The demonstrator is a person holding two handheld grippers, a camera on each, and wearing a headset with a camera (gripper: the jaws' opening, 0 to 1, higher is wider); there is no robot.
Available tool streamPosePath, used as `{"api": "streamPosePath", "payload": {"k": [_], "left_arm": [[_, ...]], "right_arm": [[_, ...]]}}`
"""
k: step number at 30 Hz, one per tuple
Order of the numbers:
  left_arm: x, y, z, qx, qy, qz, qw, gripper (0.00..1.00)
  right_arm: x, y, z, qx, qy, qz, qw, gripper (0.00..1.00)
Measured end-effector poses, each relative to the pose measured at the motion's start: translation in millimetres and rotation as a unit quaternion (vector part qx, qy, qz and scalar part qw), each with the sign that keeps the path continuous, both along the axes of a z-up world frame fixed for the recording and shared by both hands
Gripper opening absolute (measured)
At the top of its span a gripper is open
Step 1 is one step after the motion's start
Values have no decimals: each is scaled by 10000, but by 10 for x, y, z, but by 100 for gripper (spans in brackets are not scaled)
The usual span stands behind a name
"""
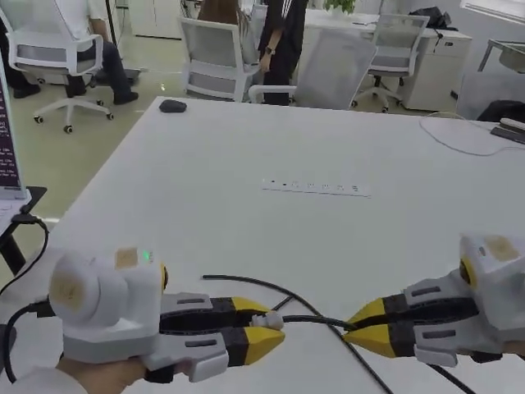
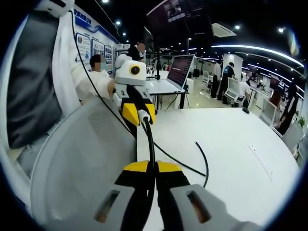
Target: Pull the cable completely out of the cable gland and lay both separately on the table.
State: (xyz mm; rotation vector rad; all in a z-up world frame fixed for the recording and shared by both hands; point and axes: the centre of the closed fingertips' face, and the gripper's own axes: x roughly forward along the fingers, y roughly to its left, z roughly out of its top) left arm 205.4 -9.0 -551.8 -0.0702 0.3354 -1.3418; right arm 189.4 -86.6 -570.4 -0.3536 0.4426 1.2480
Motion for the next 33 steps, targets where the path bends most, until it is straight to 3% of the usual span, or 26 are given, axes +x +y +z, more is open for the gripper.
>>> {"api": "streamPosePath", "payload": {"k": [9, 20, 25, 28, 33], "left_arm": [[0, -8, -4, -34, 67, 15, 10000, 16], [16, -1, -10, -2, 36, 69, 10000, 16], [52, 15, -2, -12, 23, 159, 9999, 16], [71, 26, 10, -46, 28, 206, 9998, 16], [75, 23, 21, -76, 26, 220, 9997, 16]], "right_arm": [[1, -249, -163, -181, 154, -338, 9991, 2], [23, -252, -173, -212, 169, -419, 9988, 2], [52, -247, -68, -131, 162, -528, 9984, 3], [68, -171, 80, 57, 21, -510, 9987, 9], [92, 113, 269, 264, -244, -352, 9987, 12]]}}
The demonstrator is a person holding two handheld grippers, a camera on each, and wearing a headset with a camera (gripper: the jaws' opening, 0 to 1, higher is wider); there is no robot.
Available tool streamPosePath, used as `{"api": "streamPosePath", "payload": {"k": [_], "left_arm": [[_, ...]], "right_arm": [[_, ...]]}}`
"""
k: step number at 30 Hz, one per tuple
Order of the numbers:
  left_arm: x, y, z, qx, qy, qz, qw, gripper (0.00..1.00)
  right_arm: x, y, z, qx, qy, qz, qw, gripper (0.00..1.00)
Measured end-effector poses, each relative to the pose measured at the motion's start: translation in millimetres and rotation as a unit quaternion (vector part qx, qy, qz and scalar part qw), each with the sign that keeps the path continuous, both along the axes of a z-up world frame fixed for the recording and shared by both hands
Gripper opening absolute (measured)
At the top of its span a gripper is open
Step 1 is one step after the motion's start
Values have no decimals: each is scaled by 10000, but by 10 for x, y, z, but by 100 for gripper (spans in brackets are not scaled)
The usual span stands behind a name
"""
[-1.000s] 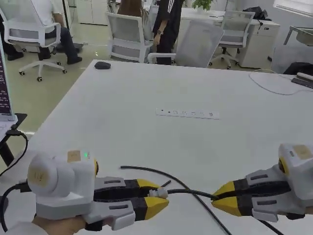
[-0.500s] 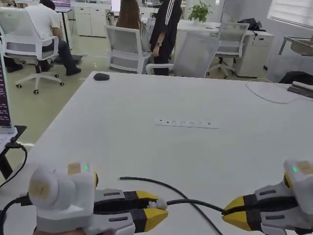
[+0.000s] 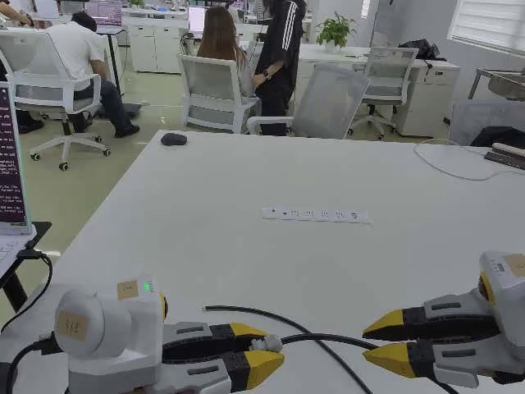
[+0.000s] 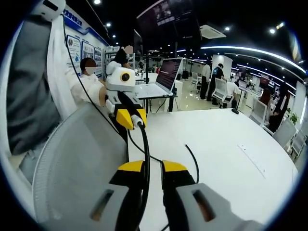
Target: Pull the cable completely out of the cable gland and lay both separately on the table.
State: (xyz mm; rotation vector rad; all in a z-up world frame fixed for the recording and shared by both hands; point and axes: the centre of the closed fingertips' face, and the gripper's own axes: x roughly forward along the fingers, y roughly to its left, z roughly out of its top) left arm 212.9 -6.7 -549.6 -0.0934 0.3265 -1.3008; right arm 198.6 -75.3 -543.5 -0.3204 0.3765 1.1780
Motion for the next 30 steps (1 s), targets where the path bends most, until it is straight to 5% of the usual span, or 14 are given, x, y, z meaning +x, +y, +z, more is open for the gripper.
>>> {"api": "streamPosePath", "payload": {"k": [6, 15, 30], "left_arm": [[-18, -10, -23, 61, -4, -54, 10000, 16], [-31, -10, -23, 62, -5, -91, 9999, 16], [-12, 15, -5, 24, -17, -40, 10000, 16]], "right_arm": [[43, 318, 137, 287, -210, 254, 9990, 11], [35, 586, 48, 131, -150, 635, 9978, 11], [33, 577, -51, 2, -91, 672, 9977, 3]]}}
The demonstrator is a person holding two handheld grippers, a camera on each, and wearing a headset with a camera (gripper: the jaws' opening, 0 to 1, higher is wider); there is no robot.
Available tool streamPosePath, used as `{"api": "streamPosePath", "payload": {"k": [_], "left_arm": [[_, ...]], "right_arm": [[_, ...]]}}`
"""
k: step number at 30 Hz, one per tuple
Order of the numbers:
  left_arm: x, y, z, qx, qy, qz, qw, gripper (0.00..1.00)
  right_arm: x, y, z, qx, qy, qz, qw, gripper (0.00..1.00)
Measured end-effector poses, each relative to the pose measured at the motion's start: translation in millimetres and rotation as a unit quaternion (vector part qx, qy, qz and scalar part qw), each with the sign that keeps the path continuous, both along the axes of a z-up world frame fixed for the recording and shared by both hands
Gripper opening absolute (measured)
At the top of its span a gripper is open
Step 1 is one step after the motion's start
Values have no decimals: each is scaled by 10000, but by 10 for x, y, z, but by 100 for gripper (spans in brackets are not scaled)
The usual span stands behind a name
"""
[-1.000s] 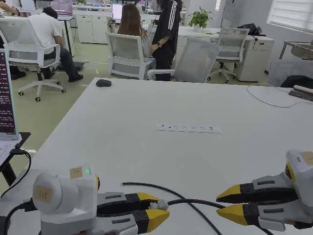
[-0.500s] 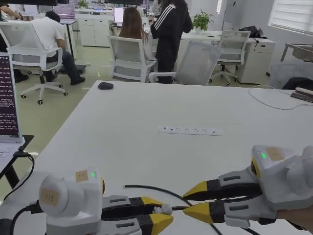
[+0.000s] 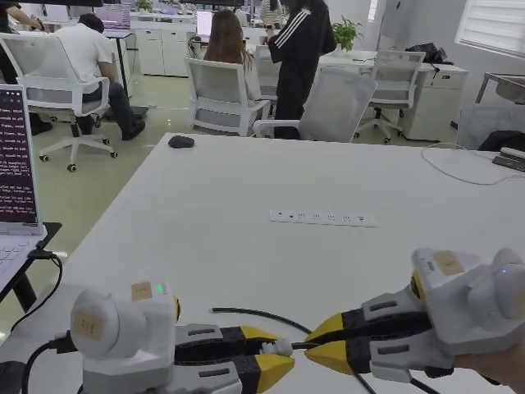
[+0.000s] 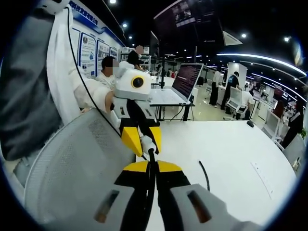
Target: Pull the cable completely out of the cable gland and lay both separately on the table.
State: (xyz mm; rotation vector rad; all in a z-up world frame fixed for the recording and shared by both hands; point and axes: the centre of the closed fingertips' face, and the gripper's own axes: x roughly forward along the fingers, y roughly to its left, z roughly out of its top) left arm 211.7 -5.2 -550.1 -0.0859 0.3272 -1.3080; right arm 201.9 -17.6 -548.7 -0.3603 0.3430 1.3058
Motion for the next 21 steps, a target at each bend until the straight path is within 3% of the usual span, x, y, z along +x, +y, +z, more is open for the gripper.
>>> {"api": "streamPosePath", "payload": {"k": [8, 15, 21], "left_arm": [[47, 40, 4, 1, 0, 133, 9999, 16], [81, 62, -3, 40, -18, 240, 9997, 16], [115, 84, -6, 32, 8, 343, 9994, 16]], "right_arm": [[47, -131, -2, 11, -52, -111, 9999, 2], [107, -377, -55, -78, -30, -243, 9997, 2], [164, -655, -220, -326, 69, -456, 9984, 2]]}}
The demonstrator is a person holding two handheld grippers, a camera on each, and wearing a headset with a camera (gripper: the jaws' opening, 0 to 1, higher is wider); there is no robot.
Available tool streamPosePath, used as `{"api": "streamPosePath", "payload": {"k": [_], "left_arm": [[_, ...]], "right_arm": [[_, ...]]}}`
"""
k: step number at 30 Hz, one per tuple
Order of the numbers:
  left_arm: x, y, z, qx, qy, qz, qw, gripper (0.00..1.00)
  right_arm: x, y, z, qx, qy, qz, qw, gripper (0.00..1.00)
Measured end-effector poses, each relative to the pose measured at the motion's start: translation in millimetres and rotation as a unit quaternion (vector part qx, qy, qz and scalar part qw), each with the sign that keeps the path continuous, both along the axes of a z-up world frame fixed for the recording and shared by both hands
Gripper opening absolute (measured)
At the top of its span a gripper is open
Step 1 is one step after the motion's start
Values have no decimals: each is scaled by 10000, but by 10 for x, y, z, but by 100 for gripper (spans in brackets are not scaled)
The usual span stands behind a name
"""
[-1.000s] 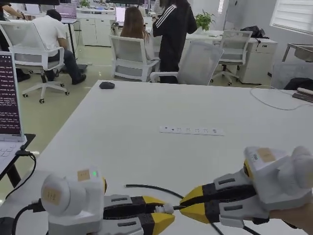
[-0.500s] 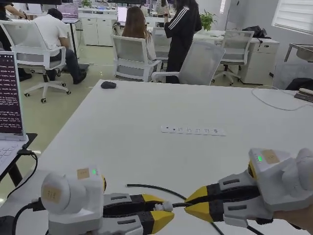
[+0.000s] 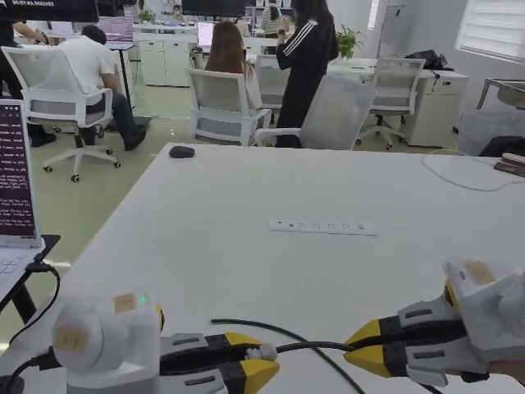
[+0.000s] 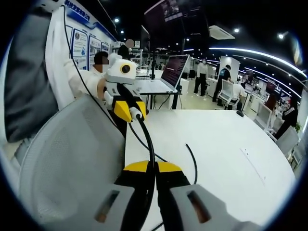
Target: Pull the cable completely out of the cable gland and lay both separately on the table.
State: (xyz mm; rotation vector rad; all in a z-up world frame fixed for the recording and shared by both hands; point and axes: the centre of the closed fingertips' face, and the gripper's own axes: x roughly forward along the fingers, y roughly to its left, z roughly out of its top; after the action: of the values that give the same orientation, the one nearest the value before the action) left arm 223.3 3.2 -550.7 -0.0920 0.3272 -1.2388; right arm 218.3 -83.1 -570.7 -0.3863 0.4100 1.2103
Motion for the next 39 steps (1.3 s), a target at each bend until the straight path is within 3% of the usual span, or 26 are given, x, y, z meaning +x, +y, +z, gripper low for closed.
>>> {"api": "streamPosePath", "payload": {"k": [8, 10, 12, 25, 30, 34, 39], "left_arm": [[35, 1, 62, -145, -98, 79, 9998, 16], [42, 5, 84, -234, -50, 89, 9997, 16], [46, 7, 130, -353, -70, 90, 9993, 16], [71, 29, 150, -392, -113, 143, 9991, 16], [119, 66, 155, -408, -115, 271, 9987, 16], [123, 65, 142, -367, -124, 272, 9989, 16], [85, 30, 98, -208, -164, 201, 9994, 16]], "right_arm": [[36, -275, -186, -175, 168, -313, 9992, 2], [37, -307, -214, -204, 190, -363, 9989, 2], [32, -324, -233, -203, 218, -407, 9987, 2], [22, -267, -264, -272, 313, -434, 9982, 2], [36, -248, -168, -310, 239, -458, 9982, 3], [67, -106, 81, -69, -14, -334, 9994, 8], [109, 112, 274, 69, -257, -94, 9996, 9]]}}
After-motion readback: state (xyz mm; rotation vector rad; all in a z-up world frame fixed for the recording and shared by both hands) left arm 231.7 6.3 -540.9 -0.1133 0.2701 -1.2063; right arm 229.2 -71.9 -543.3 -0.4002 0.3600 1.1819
